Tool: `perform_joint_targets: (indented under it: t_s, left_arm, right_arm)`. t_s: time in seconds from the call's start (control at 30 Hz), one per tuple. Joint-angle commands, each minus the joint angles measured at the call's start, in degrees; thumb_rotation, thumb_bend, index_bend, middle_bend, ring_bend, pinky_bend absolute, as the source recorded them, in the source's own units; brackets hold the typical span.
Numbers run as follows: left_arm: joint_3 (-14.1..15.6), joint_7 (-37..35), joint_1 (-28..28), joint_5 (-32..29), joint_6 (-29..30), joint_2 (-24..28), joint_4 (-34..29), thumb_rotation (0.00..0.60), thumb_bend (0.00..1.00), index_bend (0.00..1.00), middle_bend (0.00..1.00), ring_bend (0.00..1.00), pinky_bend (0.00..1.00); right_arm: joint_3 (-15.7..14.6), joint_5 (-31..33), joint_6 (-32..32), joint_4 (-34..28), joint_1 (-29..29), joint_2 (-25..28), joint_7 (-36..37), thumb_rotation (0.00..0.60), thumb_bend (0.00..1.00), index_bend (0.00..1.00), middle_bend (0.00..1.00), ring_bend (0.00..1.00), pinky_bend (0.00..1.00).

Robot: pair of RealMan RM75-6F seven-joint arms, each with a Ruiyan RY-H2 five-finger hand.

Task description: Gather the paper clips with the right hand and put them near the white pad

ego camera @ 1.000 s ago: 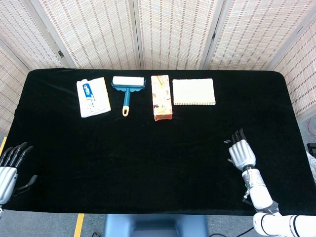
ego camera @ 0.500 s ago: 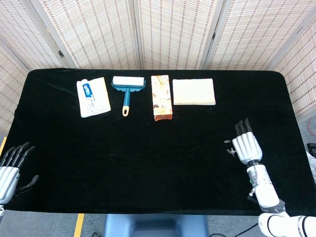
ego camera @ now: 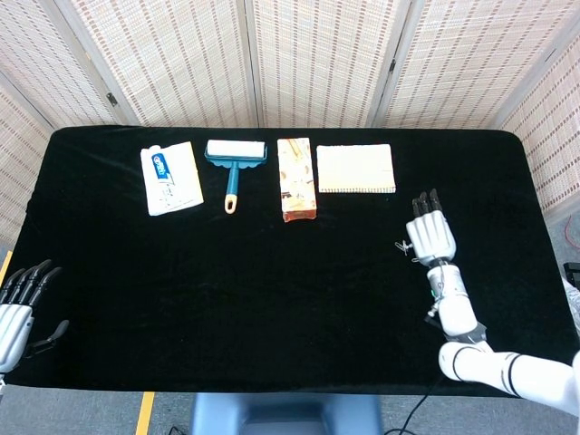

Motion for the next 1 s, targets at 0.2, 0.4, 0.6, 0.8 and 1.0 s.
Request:
perform_joint_targets:
  t_s: [0.2,0.4,0.6,0.8,1.0]
  left_arm:
    - [0.0,-0.7,0.1,0.0,0.0,0.1,0.3,0.600,0.39,0.00,0.00,0.00,0.00]
    - [0.0,-1.0,0.1,-0.2,0.0,0.2,0.4,0.600,0.39,0.00,0.00,0.00,0.00]
    - [0.0,-0.9,0.2,0.0,0.2,0.2,0.4,0.600,0.39,0.00,0.00,0.00,0.00]
    - [-0.1,-0.7,0.2,-0.2,0.1,0.1,0.4,0.600,0.39,0.00,0.00,0.00,0.00]
    - [-0.1,-0.7,0.2,-0.3,0.2,0.0,0.4,0.600,0.39,0.00,0.00,0.00,0.00]
  right_arm:
    - [2.3,0.9,-4.7,9.1,3.5,-6.8,4.8,0.600,0.45,0.88,0.14,0.02,0.00]
    - [2.8,-0.6,-5.6,11.2,3.7,-8.3,9.1,0.600,0.45,0.88,0.14,0.02,0.00]
    - [4.1,-3.9,-7.7,12.4,2.4,-8.4,19.2,0.600,0.45,0.31,0.03,0.01,0.00]
    - [4.3,-2.9,-8.3,12.9,2.3,-8.0,20.1,0.600,0.41,0.00,0.00,0.00,0.00]
    - [4.2,-2.8,-6.9,10.2,1.8,-6.1,20.1,0.600,0.37,0.00,0.00,0.00,0.00]
